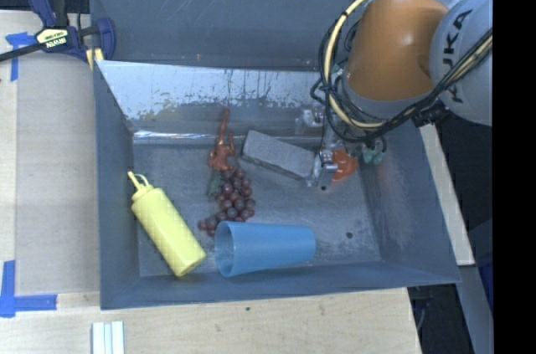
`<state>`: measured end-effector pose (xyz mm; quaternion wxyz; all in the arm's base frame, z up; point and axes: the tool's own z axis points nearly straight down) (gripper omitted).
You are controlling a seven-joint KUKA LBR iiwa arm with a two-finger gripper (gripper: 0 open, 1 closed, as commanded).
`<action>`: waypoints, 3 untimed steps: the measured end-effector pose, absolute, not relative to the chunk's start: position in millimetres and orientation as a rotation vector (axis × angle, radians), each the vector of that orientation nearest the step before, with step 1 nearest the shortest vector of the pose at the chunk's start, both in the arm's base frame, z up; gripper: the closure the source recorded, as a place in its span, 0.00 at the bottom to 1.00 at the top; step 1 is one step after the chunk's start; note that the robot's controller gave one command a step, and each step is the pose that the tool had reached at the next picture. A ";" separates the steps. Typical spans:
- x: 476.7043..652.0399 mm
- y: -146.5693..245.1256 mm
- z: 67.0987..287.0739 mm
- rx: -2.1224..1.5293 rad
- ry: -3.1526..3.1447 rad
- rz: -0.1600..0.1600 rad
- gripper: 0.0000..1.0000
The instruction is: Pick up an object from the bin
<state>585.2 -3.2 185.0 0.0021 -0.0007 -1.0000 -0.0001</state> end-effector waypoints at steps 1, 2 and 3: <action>587.0 -3.3 189.1 -0.002 -3.145 0.000 0.00; 626.2 -16.6 67.0 -0.196 -3.131 -0.001 0.00; 624.6 -3.7 156.6 -0.407 -3.130 -0.003 0.00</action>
Offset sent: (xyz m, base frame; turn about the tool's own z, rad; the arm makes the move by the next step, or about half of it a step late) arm 0.0426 -0.0136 -0.1150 0.1263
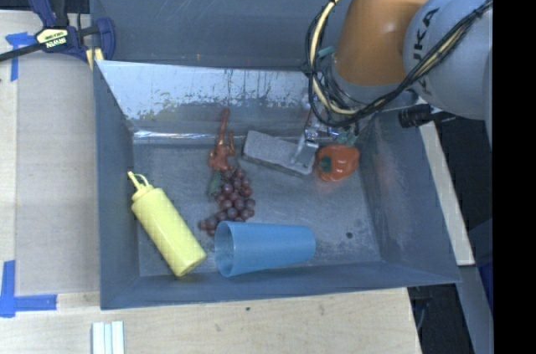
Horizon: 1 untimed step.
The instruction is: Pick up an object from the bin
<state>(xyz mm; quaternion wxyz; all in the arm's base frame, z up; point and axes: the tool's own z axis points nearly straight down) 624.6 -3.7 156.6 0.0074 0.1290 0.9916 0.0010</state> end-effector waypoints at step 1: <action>624.9 -16.3 75.3 0.225 3.139 0.001 0.00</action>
Offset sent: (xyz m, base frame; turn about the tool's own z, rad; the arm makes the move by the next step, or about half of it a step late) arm -0.0013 -0.0110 -0.0866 0.1786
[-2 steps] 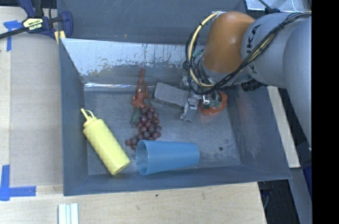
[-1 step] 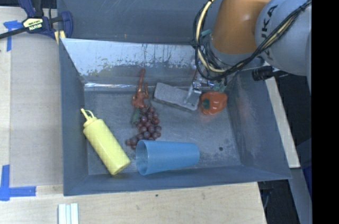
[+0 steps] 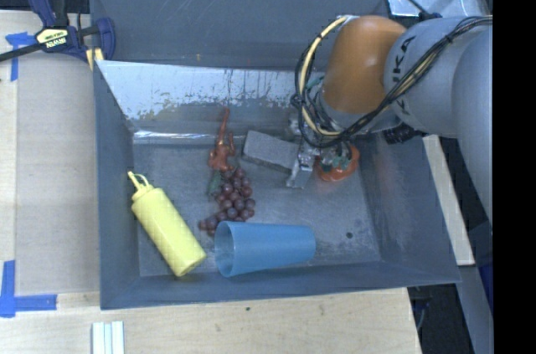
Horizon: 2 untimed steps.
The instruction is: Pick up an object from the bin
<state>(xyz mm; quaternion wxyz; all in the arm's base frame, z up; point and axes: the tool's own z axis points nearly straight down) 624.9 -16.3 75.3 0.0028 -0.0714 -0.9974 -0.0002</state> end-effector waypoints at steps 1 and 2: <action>622.7 -12.5 70.6 -0.675 -3.075 -0.010 0.00; 625.8 -16.6 75.7 -0.233 -3.132 -0.001 1.00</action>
Offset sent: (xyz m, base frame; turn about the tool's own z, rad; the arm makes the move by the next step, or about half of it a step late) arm 0.0000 0.0001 0.0000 0.0063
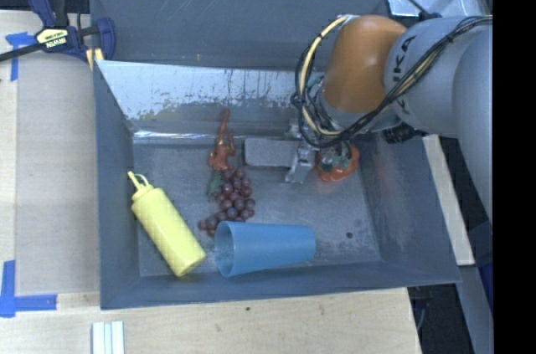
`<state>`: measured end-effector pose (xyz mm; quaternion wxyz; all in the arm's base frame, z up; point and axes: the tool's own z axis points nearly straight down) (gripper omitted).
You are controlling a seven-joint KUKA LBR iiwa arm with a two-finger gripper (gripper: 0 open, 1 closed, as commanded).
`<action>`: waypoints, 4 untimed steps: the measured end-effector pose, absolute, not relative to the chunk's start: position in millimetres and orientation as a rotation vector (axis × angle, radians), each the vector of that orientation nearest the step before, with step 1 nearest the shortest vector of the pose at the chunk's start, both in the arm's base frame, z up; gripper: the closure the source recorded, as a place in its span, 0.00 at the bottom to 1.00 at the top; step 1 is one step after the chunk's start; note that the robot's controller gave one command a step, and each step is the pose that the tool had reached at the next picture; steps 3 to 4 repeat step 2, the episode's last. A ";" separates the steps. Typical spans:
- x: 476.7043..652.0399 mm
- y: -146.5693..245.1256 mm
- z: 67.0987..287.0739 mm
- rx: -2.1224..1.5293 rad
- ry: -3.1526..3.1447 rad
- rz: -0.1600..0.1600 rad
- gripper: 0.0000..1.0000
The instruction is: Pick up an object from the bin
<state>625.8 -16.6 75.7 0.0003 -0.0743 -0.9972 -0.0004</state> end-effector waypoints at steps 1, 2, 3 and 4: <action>625.8 -16.6 75.7 -0.234 -3.132 -0.001 1.00; 623.2 -16.6 89.7 -0.234 -3.124 -0.001 1.00; 623.2 -16.6 89.7 -0.234 -3.124 -0.001 1.00; 623.2 -16.6 89.7 -0.234 -3.124 -0.001 1.00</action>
Offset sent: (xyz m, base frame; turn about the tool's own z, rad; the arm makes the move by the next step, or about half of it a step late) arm 0.0000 0.0000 0.0600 0.0000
